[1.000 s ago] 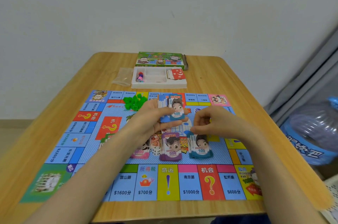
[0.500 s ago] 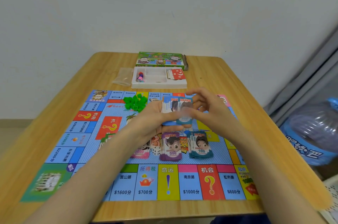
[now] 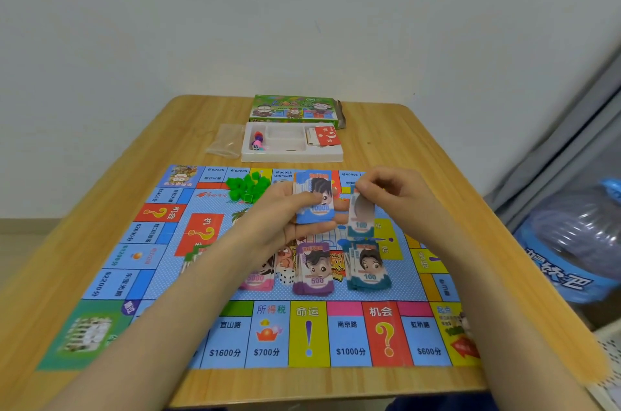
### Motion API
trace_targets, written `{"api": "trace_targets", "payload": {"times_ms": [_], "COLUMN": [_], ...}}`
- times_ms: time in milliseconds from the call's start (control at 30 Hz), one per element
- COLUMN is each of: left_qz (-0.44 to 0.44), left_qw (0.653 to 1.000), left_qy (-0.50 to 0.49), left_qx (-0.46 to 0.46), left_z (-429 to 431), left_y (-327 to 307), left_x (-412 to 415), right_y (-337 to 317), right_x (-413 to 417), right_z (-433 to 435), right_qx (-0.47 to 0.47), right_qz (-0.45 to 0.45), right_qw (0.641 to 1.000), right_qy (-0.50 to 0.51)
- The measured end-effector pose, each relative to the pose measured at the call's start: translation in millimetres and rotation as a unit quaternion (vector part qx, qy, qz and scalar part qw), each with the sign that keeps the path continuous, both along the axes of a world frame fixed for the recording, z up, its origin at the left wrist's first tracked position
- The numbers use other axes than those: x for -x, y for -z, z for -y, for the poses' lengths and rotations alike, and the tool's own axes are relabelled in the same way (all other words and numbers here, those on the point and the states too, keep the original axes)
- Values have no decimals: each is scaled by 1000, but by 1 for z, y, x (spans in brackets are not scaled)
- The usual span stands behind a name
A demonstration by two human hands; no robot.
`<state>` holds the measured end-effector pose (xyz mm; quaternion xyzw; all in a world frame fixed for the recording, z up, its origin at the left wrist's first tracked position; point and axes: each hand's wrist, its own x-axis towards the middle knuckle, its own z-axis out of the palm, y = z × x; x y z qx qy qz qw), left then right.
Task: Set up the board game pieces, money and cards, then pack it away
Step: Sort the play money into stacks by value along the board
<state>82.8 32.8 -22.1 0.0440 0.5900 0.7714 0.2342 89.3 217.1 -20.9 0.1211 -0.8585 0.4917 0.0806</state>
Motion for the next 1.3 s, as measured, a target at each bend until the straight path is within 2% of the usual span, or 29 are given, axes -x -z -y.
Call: {"api": "trace_targets", "payload": {"times_ms": [133,333,667,833,967,1300], "left_qz": [-3,-14,-12,-10,-13,-12], "left_qw": [1000,1000,1000,1000,1000,1000], "left_qy": [3,6,9,8,8,10], "left_qx": [-8,-2,-2,-8,-5,-4], "left_z": [1,2,2,2,3,3], "left_y": [2,2,3,3,3,2], "left_x": [1,2,3,3,3,2], "right_y": [-2,-3,5,3,1,1], "right_x": [0,-3,1,-1,-3,-4], "right_z": [-8,-7,-8,-13,-15,-14], "right_qx": [-96,-152,-217,-192,-203,-207], "right_qz": [95,181,155,148,163,153], "right_qw": [988,965,958,965,956,958], "right_qy": [-70,-115,-108,-105,-137,-126]}}
